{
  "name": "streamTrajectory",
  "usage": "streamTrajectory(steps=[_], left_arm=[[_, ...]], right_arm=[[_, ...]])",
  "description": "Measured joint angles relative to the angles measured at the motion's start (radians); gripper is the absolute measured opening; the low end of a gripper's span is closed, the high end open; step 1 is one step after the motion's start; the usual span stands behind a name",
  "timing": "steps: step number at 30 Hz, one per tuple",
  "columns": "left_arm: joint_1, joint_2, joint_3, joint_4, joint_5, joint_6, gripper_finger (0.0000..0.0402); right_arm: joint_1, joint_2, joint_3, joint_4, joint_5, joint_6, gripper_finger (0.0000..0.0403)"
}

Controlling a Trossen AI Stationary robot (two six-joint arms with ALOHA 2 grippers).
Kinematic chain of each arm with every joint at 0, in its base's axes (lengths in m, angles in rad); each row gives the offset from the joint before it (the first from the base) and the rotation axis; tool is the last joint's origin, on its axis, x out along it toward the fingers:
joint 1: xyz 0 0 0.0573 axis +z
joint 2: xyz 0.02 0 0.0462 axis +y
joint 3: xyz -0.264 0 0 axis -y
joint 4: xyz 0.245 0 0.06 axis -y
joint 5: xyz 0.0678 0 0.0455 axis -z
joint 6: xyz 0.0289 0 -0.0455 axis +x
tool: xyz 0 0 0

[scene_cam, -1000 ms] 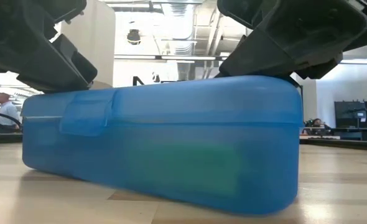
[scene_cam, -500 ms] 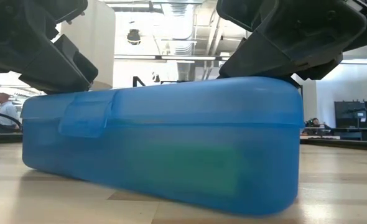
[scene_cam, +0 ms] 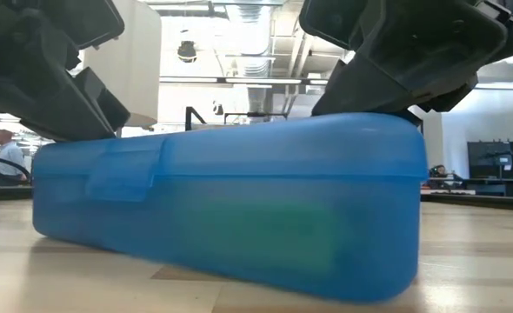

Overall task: Pack school essentials
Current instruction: Close the blue supply box

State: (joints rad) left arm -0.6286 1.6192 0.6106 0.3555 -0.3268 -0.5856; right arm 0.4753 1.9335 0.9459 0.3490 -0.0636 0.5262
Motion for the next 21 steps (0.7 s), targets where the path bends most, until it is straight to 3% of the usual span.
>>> streamTrajectory(steps=[11, 21], left_arm=[[0.026, 0.002, -0.003, 0.020, 0.015, 0.020, 0.0041], [0.028, -0.014, -0.006, 0.050, 0.020, 0.074, 0.0041]], right_arm=[[-0.057, -0.038, -0.003, -0.132, -0.050, -0.010, 0.0091], [-0.117, -0.165, -0.008, -0.305, -0.039, -0.087, 0.0091]])
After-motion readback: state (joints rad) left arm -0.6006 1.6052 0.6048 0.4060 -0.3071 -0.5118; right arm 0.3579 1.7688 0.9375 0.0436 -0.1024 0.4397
